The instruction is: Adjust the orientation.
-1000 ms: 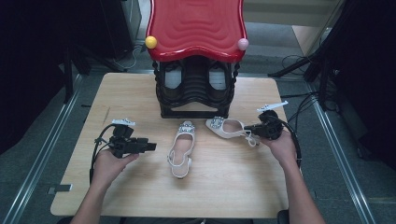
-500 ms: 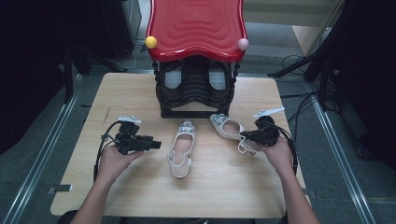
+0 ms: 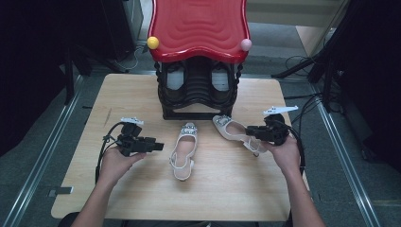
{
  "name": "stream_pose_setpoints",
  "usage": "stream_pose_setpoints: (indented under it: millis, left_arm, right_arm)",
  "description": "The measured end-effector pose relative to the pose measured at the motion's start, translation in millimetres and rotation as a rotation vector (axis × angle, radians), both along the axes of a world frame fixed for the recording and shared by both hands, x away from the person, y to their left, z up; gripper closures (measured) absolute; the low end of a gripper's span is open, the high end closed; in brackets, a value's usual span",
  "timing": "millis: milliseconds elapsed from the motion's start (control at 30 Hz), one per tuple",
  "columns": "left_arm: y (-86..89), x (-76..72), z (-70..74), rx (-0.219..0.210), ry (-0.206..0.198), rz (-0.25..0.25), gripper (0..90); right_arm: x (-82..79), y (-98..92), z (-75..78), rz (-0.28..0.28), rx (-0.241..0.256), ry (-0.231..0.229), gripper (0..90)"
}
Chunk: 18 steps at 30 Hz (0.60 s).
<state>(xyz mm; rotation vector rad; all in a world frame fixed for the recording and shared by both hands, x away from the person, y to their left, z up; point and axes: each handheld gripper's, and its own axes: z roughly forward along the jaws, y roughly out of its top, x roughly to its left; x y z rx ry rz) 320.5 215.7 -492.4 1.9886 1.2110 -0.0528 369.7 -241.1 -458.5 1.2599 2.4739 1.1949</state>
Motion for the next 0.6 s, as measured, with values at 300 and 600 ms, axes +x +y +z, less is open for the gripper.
stream_pose_setpoints:
  millis: [300, 600]
  left_arm:
    - [1.2, -0.7, 1.0, 0.003, -0.001, -0.004, 44.7]
    - [0.0, -1.6, 0.9, 0.008, -0.001, -0.004, 44.7]
  right_arm:
    - [4.6, 8.4, -12.1, 0.035, 0.047, 0.047, 76.0]
    - [7.4, 15.7, -20.1, 0.045, -0.016, 0.057, 76.1]
